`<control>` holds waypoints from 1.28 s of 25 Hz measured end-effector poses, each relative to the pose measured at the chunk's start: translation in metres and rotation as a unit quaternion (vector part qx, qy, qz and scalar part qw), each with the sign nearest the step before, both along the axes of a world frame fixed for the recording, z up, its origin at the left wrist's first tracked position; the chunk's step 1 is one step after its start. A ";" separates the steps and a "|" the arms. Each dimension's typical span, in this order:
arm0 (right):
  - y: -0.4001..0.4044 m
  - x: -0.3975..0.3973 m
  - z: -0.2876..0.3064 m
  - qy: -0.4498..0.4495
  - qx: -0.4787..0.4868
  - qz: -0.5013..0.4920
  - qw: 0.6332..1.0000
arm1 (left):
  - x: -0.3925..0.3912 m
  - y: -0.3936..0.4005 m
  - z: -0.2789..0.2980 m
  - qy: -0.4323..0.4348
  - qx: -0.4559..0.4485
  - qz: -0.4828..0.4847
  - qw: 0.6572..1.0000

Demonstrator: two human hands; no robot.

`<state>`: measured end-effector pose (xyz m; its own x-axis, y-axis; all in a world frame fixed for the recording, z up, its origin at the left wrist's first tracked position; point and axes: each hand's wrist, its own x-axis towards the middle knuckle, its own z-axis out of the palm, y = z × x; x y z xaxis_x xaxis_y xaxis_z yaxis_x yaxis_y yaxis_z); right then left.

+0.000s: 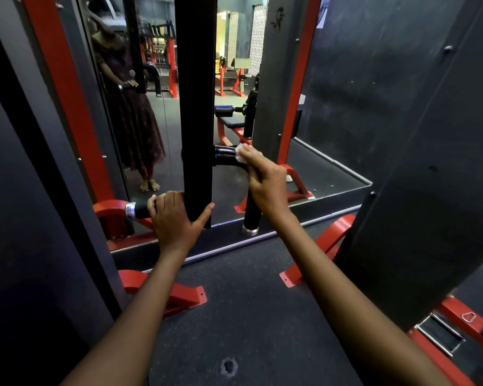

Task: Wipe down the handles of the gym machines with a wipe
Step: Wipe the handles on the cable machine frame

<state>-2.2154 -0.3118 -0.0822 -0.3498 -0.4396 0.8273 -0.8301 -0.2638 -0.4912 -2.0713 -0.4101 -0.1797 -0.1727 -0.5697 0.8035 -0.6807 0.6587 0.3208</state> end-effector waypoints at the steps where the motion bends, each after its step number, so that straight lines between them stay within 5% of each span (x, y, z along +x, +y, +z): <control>1: -0.004 -0.001 0.000 0.081 0.010 0.001 0.997 | 0.001 -0.001 0.000 0.000 -0.008 -0.002 1.000; 4: -0.003 -0.014 -0.005 0.242 0.029 -0.014 0.970 | 0.005 -0.003 -0.001 -0.013 -0.011 -0.010 1.000; 7: 0.013 -0.033 -0.027 0.280 0.024 -0.027 0.959 | 0.004 -0.003 0.000 -0.022 0.002 -0.008 1.000; 15: 0.037 -0.024 -0.119 0.128 0.059 -0.069 0.988 | 0.004 -0.001 0.002 -0.026 0.015 -0.001 1.000; 18: 0.025 -0.020 -0.094 0.086 0.009 -0.084 0.993 | 0.004 0.001 0.004 -0.016 0.003 -0.002 1.000; 24: 0.019 -0.017 -0.030 0.155 -0.071 -0.084 0.982 | 0.003 0.001 0.003 -0.004 -0.010 -0.006 1.000; 28: -0.008 0.001 0.023 0.221 -0.006 -0.024 0.975 | 0.006 -0.001 0.001 -0.013 -0.027 -0.012 0.999; 32: 0.011 -0.028 0.007 0.289 0.076 0.025 0.954 | 0.005 -0.002 0.002 -0.006 -0.038 -0.012 0.999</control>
